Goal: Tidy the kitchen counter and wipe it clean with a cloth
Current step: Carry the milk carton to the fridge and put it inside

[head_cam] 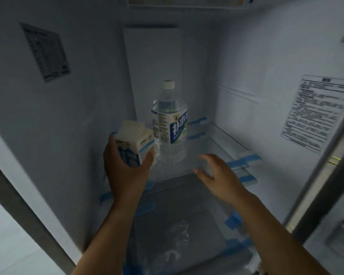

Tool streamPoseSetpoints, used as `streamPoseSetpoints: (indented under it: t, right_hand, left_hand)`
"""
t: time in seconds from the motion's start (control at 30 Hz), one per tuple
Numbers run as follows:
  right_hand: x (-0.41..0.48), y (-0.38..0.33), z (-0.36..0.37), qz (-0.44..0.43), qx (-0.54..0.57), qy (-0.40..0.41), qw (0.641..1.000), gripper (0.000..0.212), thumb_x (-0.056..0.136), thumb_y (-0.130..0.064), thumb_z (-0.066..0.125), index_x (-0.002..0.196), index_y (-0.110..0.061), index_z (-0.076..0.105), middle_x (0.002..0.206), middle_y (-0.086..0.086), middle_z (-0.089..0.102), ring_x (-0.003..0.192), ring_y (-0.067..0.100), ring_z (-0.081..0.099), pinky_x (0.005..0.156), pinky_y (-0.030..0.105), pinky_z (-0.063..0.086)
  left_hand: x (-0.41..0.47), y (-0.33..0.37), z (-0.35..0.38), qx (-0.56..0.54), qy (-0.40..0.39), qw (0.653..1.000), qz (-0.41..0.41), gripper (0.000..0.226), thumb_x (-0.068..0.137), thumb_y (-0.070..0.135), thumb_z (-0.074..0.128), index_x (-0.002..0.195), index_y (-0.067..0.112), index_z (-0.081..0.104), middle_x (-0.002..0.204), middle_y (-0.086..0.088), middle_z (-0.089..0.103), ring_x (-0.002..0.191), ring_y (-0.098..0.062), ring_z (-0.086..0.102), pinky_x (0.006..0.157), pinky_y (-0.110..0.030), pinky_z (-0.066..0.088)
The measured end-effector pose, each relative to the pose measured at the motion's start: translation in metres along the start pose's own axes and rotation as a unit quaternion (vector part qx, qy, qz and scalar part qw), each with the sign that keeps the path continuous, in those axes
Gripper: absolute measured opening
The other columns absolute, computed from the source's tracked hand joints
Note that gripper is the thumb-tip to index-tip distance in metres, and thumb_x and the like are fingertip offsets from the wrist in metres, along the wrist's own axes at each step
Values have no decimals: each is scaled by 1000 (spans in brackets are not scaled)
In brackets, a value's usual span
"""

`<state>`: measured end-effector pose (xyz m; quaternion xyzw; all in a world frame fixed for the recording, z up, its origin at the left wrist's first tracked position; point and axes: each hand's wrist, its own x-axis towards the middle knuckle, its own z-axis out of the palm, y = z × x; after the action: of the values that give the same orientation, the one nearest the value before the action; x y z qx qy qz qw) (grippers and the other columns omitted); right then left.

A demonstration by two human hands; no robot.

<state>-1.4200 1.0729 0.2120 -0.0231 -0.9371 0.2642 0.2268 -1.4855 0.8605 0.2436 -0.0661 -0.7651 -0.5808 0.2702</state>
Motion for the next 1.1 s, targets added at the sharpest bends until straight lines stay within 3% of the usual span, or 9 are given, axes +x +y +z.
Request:
streamPoseSetpoints:
  t: [0.2, 0.3, 0.37, 0.43, 0.53, 0.67, 0.8, 0.93, 1.1]
  right_hand:
    - [-68, -24, -75, 32, -46, 100, 993, 54, 86, -51, 47, 130, -19, 45, 130, 0, 52, 119, 16, 46, 96, 34, 45]
    - [-120, -38, -116, 59, -98, 153, 982, 51, 85, -53, 43, 127, -24, 48, 123, -8, 54, 115, 7, 46, 95, 15, 36]
    - [-160, -48, -140, 103, -141, 184, 967, 47, 85, -52, 45, 124, -26, 50, 119, -14, 53, 111, 1, 45, 91, 4, 30]
    - [-201, -53, -161, 153, -203, 219, 942, 44, 87, -51, 49, 123, -26, 51, 117, -17, 51, 109, 1, 46, 90, 8, 31]
    - [-262, -57, -185, 271, -281, 249, 886, 47, 84, -53, 50, 122, -25, 54, 114, -11, 56, 105, 10, 52, 85, 25, 37]
    - [-332, -67, -205, 392, -301, 254, 831, 55, 72, -65, 44, 110, -29, 59, 93, -11, 60, 84, 13, 59, 72, 30, 47]
    - [-386, -84, -222, 451, -307, 248, 800, 30, 77, -51, 58, 98, -30, 63, 88, -7, 61, 75, 13, 58, 66, 28, 43]
    - [-423, -86, -223, 389, -347, 302, 798, 14, 81, -24, 67, 94, -18, 69, 85, 4, 68, 74, 21, 64, 71, 22, 40]
    - [-433, -85, -203, 338, -388, 318, 797, 23, 89, -33, 55, 101, -19, 68, 80, -2, 65, 69, 9, 52, 73, 29, 40]
  left_hand:
    - [-36, 16, 0, -95, -81, 982, 139, 69, 76, 40, 61, 136, 15, 37, 135, 0, 44, 127, -17, 44, 106, -43, 39]
    - [-64, 23, 11, -107, -180, 954, 215, 58, 79, 39, 55, 129, 10, 45, 127, 4, 46, 122, -10, 43, 105, -21, 31]
    - [-89, 31, 26, -135, -259, 929, 226, 52, 80, 40, 54, 126, 18, 47, 123, 10, 47, 115, -2, 42, 100, -10, 29]
    - [-118, 44, 46, -188, -352, 887, 231, 47, 80, 40, 54, 124, 27, 46, 120, 16, 49, 112, 4, 45, 97, -10, 32]
    - [-165, 76, 70, -228, -448, 807, 310, 43, 83, 35, 55, 123, 19, 51, 119, 9, 54, 113, -7, 50, 100, -21, 37]
    - [-209, 123, 84, -222, -485, 715, 452, 37, 85, 36, 53, 120, 24, 56, 116, 3, 59, 113, -8, 46, 102, -14, 28]
    - [-246, 152, 88, -208, -524, 652, 507, 36, 87, 44, 48, 118, 28, 59, 110, 7, 64, 103, -10, 56, 94, -35, 42]
    - [-269, 146, 89, -204, -488, 686, 500, 32, 87, 44, 50, 115, 32, 61, 96, 10, 65, 93, -12, 58, 94, -39, 35]
    - [-276, 143, 78, -225, -460, 730, 452, 30, 88, 46, 51, 104, 25, 65, 85, 6, 62, 86, -13, 56, 95, -35, 33]
